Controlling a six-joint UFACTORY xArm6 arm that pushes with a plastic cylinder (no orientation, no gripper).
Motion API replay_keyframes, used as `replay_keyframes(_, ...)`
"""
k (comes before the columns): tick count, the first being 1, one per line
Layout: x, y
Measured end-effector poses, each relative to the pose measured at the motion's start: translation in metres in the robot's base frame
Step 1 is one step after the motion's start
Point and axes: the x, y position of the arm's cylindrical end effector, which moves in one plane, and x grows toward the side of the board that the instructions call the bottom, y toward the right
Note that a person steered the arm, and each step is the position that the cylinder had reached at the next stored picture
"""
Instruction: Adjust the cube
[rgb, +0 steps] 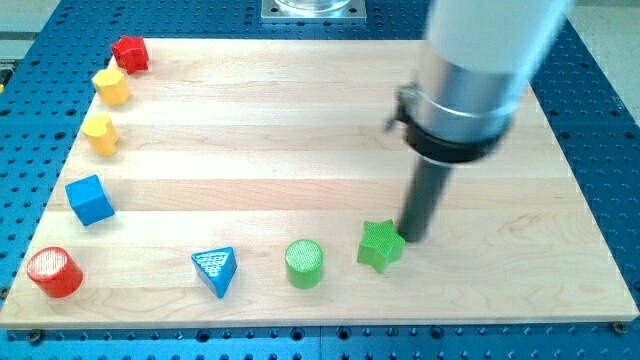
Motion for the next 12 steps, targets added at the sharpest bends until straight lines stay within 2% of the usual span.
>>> replay_keyframes(1,0.021,-0.026)
replay_keyframes(2,0.032,-0.005)
replay_keyframes(3,0.03,0.03)
replay_keyframes(4,0.023,0.098)
replay_keyframes(5,-0.039,0.013)
replay_keyframes(6,-0.029,-0.087)
replay_keyframes(7,-0.025,-0.062)
replay_keyframes(9,-0.044,-0.115)
replay_keyframes(11,-0.044,-0.23)
replay_keyframes(12,-0.023,-0.295)
